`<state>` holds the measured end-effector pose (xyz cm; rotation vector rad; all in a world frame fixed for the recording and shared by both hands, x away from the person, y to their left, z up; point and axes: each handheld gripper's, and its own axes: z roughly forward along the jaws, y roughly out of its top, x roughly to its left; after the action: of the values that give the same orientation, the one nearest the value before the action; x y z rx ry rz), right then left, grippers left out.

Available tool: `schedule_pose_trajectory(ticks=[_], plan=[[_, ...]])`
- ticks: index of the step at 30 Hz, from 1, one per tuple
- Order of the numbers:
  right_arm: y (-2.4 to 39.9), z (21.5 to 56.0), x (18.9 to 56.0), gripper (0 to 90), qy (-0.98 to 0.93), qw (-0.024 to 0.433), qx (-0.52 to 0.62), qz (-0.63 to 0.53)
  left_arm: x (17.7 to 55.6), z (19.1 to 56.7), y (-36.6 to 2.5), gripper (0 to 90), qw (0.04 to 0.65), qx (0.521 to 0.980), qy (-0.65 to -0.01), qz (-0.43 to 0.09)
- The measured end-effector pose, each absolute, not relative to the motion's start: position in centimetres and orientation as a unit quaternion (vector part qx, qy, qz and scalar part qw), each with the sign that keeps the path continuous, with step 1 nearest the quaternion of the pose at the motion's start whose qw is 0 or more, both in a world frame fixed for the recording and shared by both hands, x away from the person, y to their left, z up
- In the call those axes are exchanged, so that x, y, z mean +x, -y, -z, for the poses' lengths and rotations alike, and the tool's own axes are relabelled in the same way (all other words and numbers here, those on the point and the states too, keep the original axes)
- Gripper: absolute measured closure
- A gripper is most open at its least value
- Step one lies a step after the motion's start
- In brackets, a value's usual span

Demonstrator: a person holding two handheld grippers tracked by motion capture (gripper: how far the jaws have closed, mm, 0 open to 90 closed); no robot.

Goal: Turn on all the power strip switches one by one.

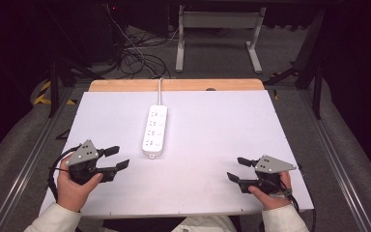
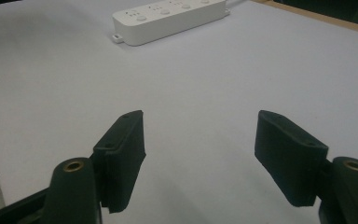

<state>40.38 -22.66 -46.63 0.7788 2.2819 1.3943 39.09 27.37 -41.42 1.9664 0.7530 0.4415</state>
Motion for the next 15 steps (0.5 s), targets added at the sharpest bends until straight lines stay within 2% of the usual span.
schedule_pose_trajectory(ticks=[15], plan=[[22.6, 46.7, 40.4, 34.0, -0.807, 0.172, 0.275, -0.493, 42.4, 39.9, -25.2, 45.6, 0.466, 0.821, -0.292, -0.154]])
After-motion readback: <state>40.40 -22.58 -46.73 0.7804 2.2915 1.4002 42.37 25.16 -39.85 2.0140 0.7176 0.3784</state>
